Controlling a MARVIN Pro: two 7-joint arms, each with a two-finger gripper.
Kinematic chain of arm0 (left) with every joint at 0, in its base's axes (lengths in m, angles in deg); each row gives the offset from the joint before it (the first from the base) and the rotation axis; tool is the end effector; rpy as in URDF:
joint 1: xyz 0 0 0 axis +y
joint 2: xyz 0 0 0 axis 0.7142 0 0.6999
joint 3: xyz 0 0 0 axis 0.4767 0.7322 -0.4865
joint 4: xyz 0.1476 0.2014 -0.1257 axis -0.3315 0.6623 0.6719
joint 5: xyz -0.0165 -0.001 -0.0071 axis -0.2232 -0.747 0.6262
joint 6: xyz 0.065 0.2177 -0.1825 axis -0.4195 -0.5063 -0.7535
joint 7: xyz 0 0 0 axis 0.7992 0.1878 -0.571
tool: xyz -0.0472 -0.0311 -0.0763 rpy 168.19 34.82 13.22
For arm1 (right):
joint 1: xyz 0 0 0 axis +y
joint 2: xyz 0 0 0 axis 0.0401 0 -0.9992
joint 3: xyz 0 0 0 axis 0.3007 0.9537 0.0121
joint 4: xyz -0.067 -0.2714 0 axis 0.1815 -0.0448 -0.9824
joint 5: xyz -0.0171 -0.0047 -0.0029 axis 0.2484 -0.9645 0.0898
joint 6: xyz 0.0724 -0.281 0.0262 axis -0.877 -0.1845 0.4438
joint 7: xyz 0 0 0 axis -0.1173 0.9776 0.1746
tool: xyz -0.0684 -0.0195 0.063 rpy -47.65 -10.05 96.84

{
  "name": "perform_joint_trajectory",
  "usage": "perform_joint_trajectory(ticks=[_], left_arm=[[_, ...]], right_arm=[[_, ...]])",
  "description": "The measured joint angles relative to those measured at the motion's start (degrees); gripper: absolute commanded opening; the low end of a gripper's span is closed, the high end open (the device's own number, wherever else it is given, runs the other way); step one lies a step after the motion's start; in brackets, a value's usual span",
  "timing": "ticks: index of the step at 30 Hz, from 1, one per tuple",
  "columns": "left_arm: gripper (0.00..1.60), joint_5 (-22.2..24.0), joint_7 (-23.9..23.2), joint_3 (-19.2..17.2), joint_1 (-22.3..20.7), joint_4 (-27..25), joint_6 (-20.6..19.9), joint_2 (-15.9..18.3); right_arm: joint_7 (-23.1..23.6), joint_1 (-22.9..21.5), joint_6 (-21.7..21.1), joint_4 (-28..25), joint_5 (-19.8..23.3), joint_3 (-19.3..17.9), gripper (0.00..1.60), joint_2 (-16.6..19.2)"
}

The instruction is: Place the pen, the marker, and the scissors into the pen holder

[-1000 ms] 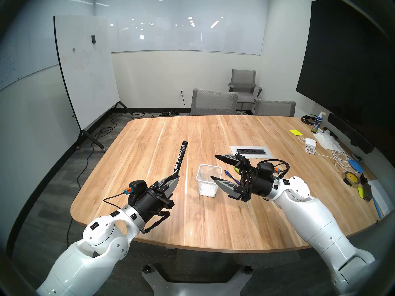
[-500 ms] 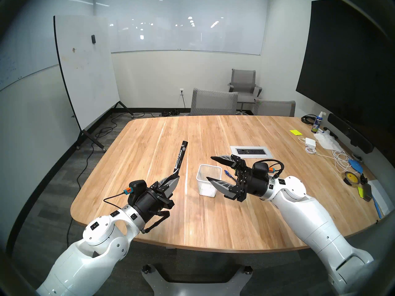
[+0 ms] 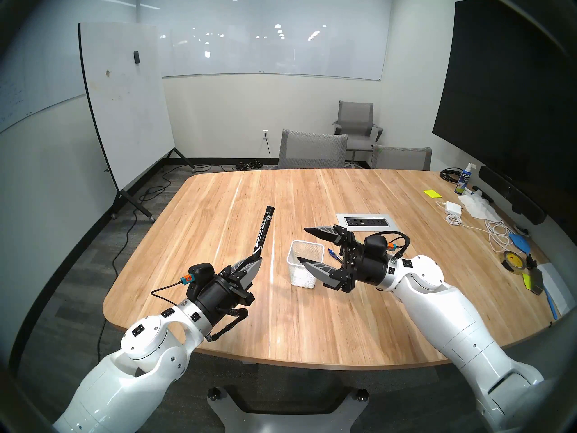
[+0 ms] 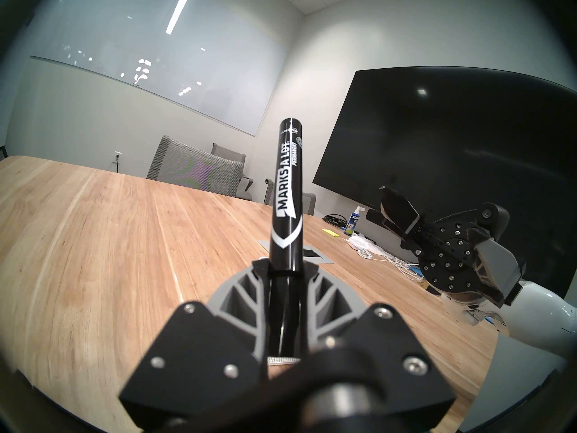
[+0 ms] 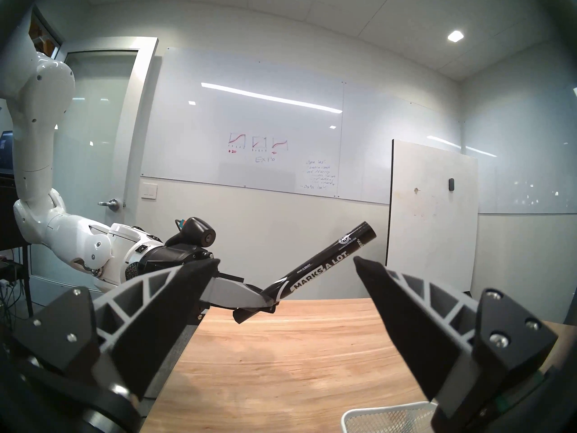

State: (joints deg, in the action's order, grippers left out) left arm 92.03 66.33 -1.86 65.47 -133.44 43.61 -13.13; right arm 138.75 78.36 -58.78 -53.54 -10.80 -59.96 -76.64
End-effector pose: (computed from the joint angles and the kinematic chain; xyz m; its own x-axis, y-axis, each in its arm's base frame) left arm 0.2793 -0.0105 -0.2545 0.1754 0.3080 0.9351 -0.5411 -0.7633 0.3530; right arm 0.3730 0.0244 -0.2276 -0.1750 -0.2220 0.9592 0.9704 -0.2035 0.1299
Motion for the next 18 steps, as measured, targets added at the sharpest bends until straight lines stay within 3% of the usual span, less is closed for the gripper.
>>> perform_joint_trajectory(ticks=[18], left_arm=[[0.0, 0.0, 0.0, 0.0, 0.0, 0.0, 0.0, 0.0]], right_arm=[[1.2, -3.1, -4.4, 2.5, -0.5, 2.9, 1.6, -1.7]])
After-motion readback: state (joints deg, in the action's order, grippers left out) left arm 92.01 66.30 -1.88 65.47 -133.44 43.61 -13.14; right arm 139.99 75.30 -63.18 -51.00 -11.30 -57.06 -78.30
